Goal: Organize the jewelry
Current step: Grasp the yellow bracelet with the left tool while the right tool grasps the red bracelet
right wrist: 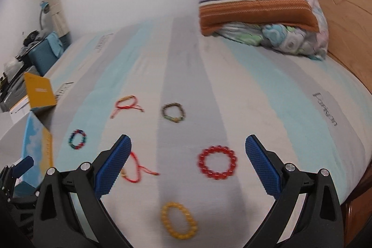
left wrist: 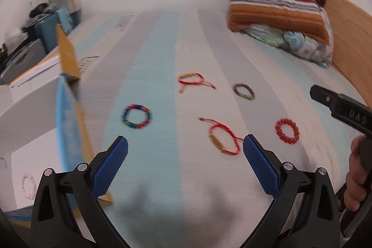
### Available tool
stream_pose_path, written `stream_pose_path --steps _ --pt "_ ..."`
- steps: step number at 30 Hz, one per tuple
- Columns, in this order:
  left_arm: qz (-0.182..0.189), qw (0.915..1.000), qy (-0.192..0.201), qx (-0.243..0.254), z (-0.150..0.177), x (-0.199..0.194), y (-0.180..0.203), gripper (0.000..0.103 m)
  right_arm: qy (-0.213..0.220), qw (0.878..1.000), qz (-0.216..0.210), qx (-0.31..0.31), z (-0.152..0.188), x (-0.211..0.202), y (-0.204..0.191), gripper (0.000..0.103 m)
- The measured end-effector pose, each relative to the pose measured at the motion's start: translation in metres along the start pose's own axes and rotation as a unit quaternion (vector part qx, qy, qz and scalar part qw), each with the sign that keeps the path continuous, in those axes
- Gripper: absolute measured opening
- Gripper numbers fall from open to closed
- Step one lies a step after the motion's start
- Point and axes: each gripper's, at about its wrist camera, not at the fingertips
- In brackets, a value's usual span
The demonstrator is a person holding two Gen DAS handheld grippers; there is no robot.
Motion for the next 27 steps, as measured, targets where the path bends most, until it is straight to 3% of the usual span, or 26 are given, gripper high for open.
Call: stream_pose_path --steps 12,18,27 --pt "0.034 0.9969 -0.04 0.059 0.017 0.057 0.075 0.097 -0.034 0.999 0.032 0.016 -0.002 0.046 0.044 0.095" --pt "0.023 0.9944 -0.06 0.084 0.028 0.088 0.095 0.097 -0.06 0.997 0.037 0.017 -0.002 0.079 0.05 0.094" --pt "0.037 0.9901 -0.088 0.103 0.039 0.112 0.111 0.097 -0.109 0.993 0.039 0.029 -0.002 0.115 0.065 0.081"
Point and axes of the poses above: each gripper's, at about its wrist camera, not at the fingertips, and x roughly the way its jaws point, y to its right, z to its underside, and after that the axes turned 15 degrees about -y, right-handed
